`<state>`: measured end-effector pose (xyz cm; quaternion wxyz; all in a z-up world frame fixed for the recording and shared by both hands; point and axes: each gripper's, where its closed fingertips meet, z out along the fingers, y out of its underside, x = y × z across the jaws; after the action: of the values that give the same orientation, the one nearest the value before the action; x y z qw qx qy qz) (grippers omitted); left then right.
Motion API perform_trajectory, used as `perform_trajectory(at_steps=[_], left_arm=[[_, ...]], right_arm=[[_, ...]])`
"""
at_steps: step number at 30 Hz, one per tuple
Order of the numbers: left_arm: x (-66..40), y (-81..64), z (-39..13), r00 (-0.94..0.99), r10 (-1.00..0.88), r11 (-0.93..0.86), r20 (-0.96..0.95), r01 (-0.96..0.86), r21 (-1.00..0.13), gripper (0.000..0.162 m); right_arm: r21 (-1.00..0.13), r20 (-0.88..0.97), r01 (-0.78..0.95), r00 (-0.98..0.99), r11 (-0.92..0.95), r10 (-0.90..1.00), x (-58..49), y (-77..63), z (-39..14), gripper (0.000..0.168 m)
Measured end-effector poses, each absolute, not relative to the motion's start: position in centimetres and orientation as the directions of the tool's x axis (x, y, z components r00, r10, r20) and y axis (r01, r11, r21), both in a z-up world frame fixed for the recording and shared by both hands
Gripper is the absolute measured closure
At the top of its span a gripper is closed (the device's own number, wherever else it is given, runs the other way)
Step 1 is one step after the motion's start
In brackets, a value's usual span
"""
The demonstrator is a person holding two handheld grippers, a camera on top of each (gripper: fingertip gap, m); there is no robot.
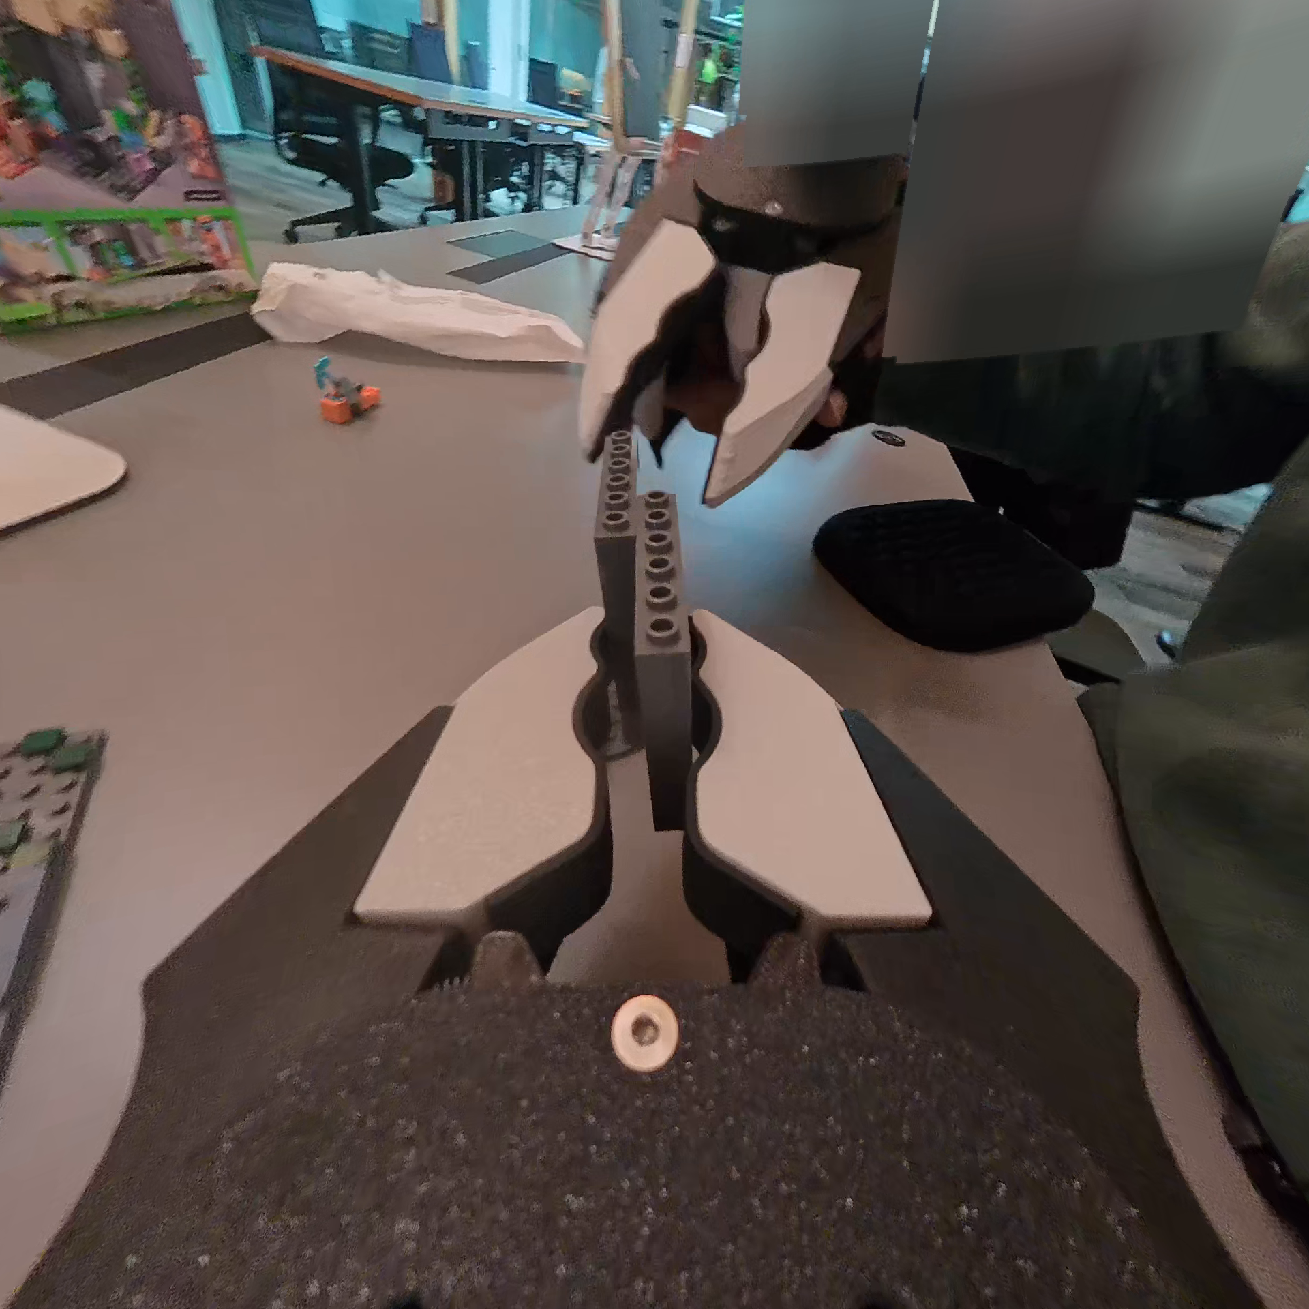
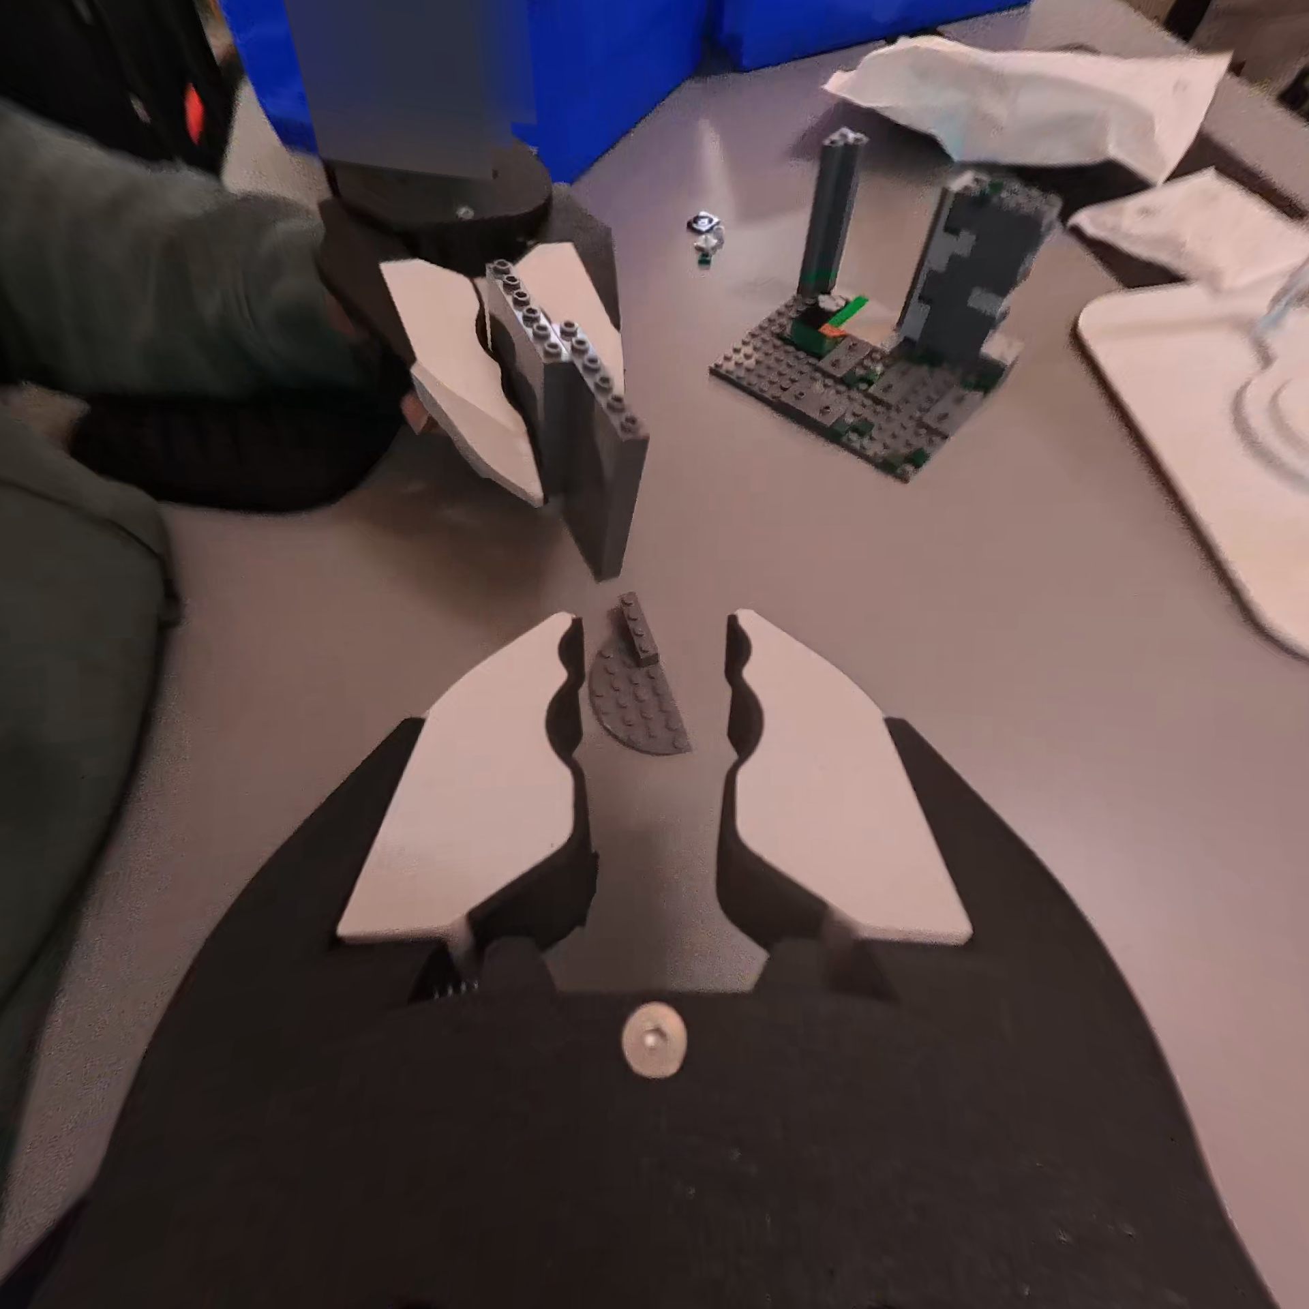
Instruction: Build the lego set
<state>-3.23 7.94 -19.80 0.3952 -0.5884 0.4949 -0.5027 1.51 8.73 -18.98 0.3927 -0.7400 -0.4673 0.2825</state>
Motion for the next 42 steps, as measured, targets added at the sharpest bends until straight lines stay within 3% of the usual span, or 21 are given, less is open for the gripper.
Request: perform_trajectory(at_steps=[3, 6, 7, 9, 11, 14, 20, 28, 42], left_arm=[[-2.2, 6.8, -19.9, -0.071, -0.986, -0.134, 0.15, -0.201, -0.971, 0.145], [-1.3, 6.2, -19.7, -0.122, -0.983, -0.109, 0.135, -0.204, -0.973, 0.145], [-1.0, 6.3, -19.6, -0.126, -0.983, -0.109, 0.135, -0.199, -0.974, 0.145], [-0.7, 6.8, -19.5, -0.116, -0.983, -0.119, 0.144, -0.197, -0.973, 0.145], [-0.7, 7.3, -19.5, -0.118, -0.977, -0.152, 0.176, -0.191, -0.97, 0.139], [-1.0, 8.6, -19.9, -0.086, -0.975, -0.181, 0.203, -0.209, -0.961, 0.126], [-1.3, 9.6, -22.4, -0.025, -0.992, -0.104, 0.121, -0.356, -0.929, 0.137], [-1.0, 9.3, -24.4, -0.016, -1.0, 0.0, 0.01, -0.49, -0.872, 0.142], [-1.3, 9.1, -24.9, -0.021, -0.999, 0.048, -0.044, -0.513, -0.857, 0.151]], right_arm=[[-0.821, 0.06, 0.556, 0.31, -0.13, 0.949, -0.1, 8.3, -17.9, 0.13], [-0.77, 0.045, 0.63, 0.213, -0.102, 0.976, -1.3, 8.0, -18.2, 0.129], [-0.76, 0.033, 0.643, 0.188, -0.098, 0.982, -1.5, 7.9, -18.5, 0.133], [-0.759, -0.021, 0.642, 0.143, -0.109, 0.989, -1.7, 7.6, -18.9, 0.159], [-0.767, -0.054, 0.628, 0.144, -0.133, 0.988, -1.5, 8.0, -19.1, 0.164], [-0.762, -0.097, 0.623, 0.157, -0.175, 0.983, -0.6, 8.7, -20.2, 0.165], [-0.744, -0.253, 0.597, 0.162, -0.299, 0.954, 1.3, 9.1, -22.8, 0.165], [-0.698, -0.232, 0.676, 0.098, -0.236, 0.968, 1.8, 9.2, -24.5, 0.165], [-0.696, -0.192, 0.698, 0.047, -0.17, 0.98, 1.1, 9.1, -24.9, 0.165]])
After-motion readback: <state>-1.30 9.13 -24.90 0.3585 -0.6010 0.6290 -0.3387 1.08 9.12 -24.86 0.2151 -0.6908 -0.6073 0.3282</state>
